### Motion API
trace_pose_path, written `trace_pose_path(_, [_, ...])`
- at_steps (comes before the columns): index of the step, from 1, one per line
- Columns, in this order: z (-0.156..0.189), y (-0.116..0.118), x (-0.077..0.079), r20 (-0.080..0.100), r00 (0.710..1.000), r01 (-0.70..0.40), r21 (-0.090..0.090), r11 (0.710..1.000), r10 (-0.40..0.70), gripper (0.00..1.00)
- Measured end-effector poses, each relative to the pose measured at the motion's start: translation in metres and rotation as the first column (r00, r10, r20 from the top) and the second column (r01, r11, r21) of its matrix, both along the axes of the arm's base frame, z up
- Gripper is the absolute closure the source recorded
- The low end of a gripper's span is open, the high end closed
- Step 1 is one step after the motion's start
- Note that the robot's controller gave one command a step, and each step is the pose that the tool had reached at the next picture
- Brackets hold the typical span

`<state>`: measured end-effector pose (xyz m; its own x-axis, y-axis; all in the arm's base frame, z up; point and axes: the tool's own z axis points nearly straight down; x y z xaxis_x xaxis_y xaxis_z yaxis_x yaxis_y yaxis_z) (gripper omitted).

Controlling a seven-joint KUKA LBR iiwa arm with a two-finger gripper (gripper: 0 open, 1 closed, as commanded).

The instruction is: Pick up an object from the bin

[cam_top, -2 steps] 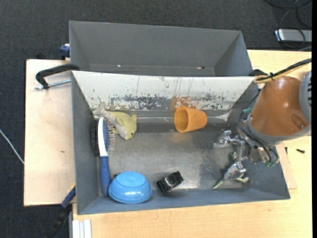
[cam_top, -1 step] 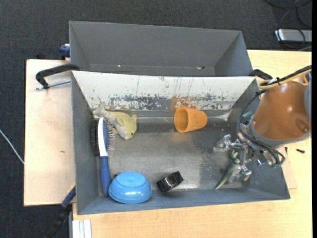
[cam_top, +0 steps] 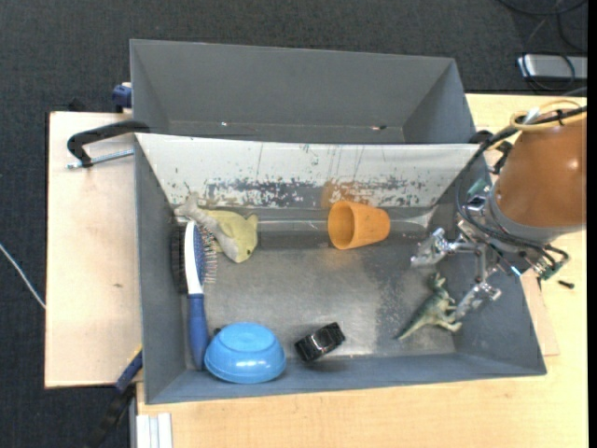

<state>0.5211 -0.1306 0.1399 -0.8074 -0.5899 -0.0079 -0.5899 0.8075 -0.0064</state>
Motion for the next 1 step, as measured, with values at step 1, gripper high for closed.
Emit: trace_pose_path(1, [-0.0554, -0.0161, 0.0106, -0.009, 0.982, -0.191, 0.008, 0.982, 0.191, 0.00])
